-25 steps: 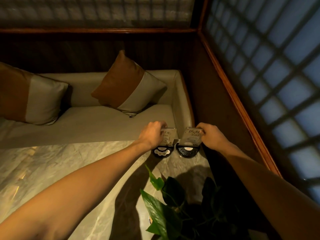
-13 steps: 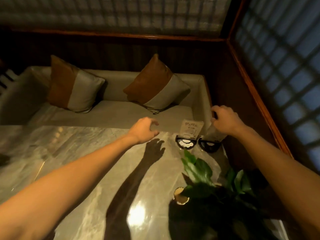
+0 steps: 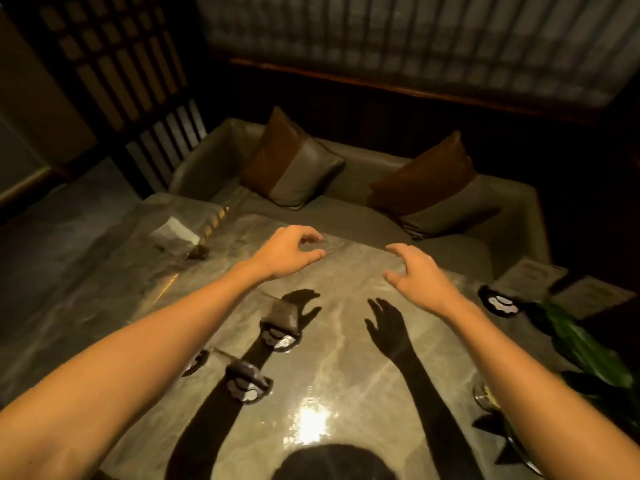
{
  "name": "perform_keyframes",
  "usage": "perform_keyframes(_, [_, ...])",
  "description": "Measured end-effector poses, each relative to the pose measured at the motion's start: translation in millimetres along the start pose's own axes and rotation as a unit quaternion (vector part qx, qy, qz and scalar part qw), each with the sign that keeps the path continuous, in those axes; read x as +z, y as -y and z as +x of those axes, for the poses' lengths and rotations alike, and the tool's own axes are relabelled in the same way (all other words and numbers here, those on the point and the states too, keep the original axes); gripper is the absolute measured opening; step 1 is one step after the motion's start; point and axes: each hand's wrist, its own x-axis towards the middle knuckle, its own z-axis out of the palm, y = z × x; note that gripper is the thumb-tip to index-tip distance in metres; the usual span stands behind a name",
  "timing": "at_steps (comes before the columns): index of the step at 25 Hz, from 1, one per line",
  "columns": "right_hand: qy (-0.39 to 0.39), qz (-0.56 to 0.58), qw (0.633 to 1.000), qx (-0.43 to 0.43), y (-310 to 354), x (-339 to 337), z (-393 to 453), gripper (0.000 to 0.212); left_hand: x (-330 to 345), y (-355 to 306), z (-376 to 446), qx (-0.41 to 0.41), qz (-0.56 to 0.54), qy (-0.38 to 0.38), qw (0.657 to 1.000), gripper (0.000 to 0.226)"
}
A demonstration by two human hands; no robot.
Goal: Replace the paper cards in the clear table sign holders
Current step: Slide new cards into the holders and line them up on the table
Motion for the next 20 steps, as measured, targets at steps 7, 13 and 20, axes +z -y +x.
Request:
perform_keyframes(7, [0.066, 0.021, 0.997, -0.042, 98, 102, 2, 0.062, -28, 88, -74, -0.041, -0.013, 0.066, 0.997, 0.049])
perform_keyframes(13, [0.133, -0.017, 0.991, -0.029, 120, 154, 11, 0.056, -6, 133, -132, -0.058, -0.036, 0.233, 0.970, 0.061])
perform_keyframes(20, [0.125, -0.039, 0.990, -0.045, 119, 174, 27, 0.020, 20, 168, -146, -0.073, -0.042, 0.177, 0.981, 0.016])
